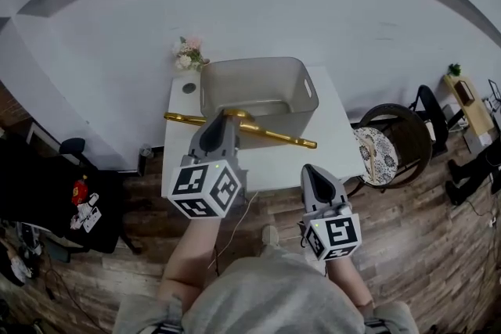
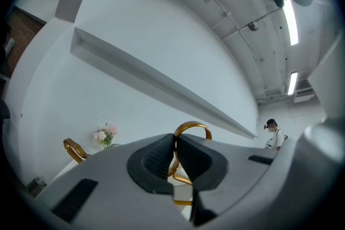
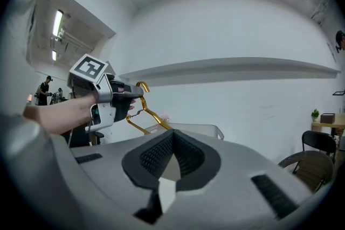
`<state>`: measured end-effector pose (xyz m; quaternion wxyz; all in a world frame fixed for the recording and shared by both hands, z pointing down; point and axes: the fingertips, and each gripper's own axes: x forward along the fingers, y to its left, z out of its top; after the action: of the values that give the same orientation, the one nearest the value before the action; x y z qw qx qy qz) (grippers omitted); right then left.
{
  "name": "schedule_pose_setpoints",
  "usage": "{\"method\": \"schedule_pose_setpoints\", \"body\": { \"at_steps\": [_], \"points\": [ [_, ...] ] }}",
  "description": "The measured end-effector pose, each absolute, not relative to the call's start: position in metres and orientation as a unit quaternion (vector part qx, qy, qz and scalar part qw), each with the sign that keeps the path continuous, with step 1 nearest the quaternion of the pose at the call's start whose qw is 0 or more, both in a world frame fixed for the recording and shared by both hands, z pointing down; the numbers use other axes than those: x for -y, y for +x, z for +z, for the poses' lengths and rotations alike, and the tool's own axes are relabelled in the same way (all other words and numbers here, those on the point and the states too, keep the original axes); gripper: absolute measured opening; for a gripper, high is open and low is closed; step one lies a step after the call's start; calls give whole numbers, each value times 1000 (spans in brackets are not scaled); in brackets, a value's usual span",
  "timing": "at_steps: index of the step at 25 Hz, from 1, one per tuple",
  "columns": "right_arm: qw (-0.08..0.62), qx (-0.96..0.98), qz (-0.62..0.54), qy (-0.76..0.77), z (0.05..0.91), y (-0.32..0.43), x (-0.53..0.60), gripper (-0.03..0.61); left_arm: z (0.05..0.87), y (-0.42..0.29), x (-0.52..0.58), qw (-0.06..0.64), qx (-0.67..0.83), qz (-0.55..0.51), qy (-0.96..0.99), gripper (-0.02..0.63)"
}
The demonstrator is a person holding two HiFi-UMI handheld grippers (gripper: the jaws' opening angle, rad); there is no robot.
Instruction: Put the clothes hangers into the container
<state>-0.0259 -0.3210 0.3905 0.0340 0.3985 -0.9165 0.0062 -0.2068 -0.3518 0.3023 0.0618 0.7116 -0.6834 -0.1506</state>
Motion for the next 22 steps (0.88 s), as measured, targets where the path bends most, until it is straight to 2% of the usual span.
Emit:
{"method": "schedule_pose_setpoints", "body": {
  "at_steps": [22],
  "points": [
    [31,929,11,369,389,-40,438,2,301,-206,489,95,672,-165,715,18]
  ]
}}
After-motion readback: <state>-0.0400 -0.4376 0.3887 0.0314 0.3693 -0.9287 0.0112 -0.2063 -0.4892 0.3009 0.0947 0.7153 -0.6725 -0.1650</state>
